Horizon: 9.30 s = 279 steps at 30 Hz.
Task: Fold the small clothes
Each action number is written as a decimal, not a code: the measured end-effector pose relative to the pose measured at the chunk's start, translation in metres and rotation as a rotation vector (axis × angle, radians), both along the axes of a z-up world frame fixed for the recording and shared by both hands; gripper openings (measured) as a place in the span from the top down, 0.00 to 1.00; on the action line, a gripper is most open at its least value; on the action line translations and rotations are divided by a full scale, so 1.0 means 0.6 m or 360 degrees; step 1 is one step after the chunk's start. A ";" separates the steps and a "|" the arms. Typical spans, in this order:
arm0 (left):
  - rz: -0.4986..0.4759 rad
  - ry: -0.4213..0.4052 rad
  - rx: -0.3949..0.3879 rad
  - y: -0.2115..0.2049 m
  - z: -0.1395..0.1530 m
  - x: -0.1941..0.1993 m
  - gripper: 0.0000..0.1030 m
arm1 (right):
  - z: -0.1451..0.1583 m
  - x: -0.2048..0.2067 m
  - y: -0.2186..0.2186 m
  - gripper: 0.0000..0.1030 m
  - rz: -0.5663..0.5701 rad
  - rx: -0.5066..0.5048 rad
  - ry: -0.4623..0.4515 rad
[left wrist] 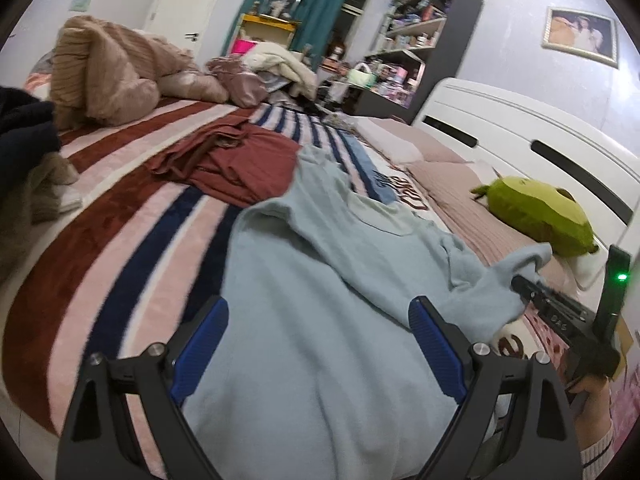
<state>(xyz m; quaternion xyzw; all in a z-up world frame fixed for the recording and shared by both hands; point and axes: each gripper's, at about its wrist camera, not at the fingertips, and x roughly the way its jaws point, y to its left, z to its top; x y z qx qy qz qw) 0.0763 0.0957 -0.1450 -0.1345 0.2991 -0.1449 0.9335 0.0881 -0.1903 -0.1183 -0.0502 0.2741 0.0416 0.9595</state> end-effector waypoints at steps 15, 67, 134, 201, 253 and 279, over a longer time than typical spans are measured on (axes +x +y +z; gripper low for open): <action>0.0146 -0.0014 -0.0005 0.041 0.025 -0.028 0.12 | -0.101 -0.006 0.198 0.74 0.1061 0.0399 0.0600; 0.0221 0.0214 0.0443 -0.004 -0.057 0.036 0.96 | -0.115 0.102 -0.119 0.49 0.0071 0.0504 0.0566; -0.0150 0.0449 0.0543 -0.040 -0.114 0.047 0.42 | -0.145 -0.034 -0.039 0.57 0.0535 0.0580 0.0705; -0.0297 0.0153 -0.0103 -0.044 0.028 -0.010 0.92 | -0.083 -0.067 -0.127 0.92 0.0761 0.1253 0.0432; -0.0358 0.0486 0.0348 -0.050 -0.073 0.171 0.83 | -0.082 0.079 -0.190 0.84 0.0363 0.0469 0.0805; 0.0009 0.0165 0.0298 -0.090 0.073 0.486 0.41 | 0.031 0.421 -0.213 0.68 -0.0070 0.0243 0.0573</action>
